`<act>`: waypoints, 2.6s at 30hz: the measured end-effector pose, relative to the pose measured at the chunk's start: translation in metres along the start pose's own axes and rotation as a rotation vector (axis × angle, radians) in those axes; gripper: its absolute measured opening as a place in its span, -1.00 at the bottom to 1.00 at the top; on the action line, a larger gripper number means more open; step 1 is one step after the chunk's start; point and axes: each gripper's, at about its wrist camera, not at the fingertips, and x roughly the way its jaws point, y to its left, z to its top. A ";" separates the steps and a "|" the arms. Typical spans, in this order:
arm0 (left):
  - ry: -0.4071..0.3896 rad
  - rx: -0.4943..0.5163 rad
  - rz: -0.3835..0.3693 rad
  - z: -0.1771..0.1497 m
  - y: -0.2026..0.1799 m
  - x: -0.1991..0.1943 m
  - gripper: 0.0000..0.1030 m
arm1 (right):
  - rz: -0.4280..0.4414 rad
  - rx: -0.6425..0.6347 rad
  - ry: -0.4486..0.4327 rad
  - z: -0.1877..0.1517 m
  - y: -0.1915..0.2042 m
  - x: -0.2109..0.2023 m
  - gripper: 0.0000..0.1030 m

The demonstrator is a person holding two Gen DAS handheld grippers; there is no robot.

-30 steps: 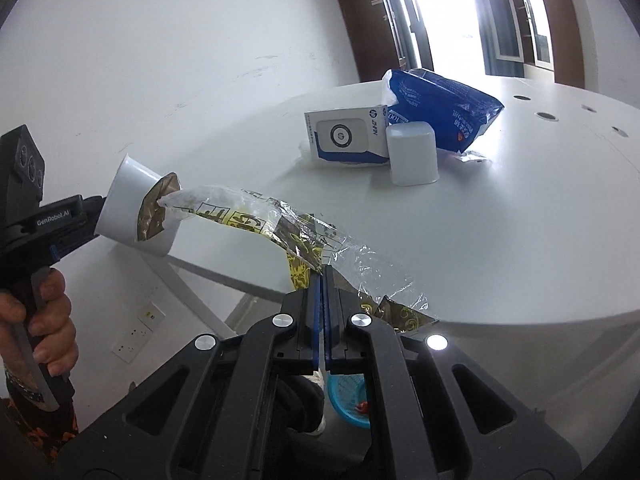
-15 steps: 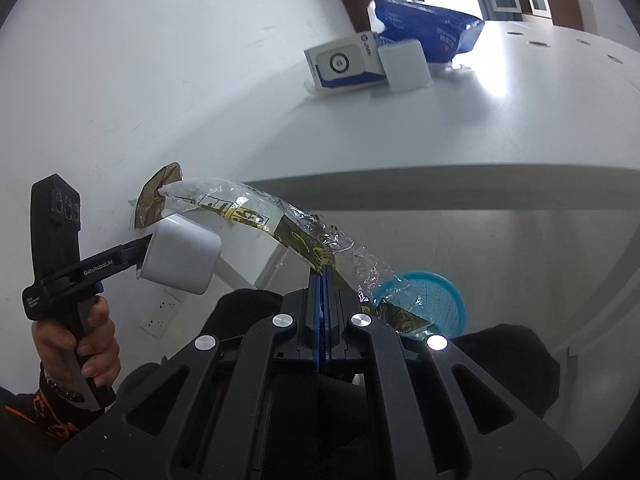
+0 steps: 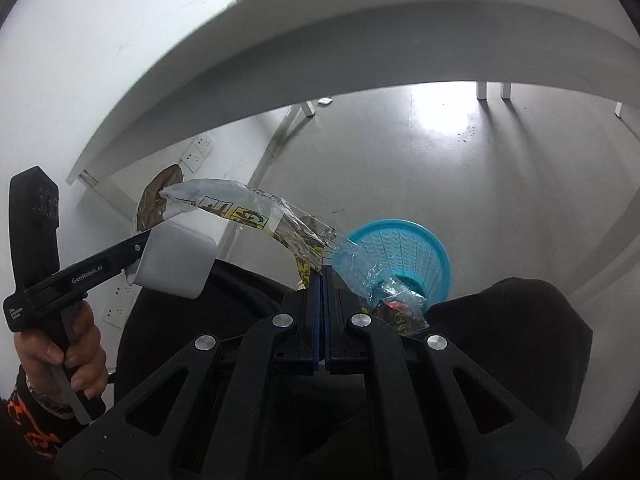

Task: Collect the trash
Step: 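Carry the snack packet and white cup down over the blue wastebasket with both tools, then open both tools to drop the packet and cup into the wastebasket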

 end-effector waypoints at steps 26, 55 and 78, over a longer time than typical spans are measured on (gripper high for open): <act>0.249 -0.047 0.100 0.013 0.023 0.142 -0.89 | -0.153 0.077 0.161 0.014 -0.046 0.123 -0.98; 0.395 -0.233 0.073 0.036 0.044 0.240 -0.89 | -0.202 0.199 0.501 0.009 -0.082 0.284 -0.98; 0.368 -0.350 0.016 0.042 0.063 0.248 -0.35 | -0.163 0.172 0.544 0.006 -0.080 0.305 -0.49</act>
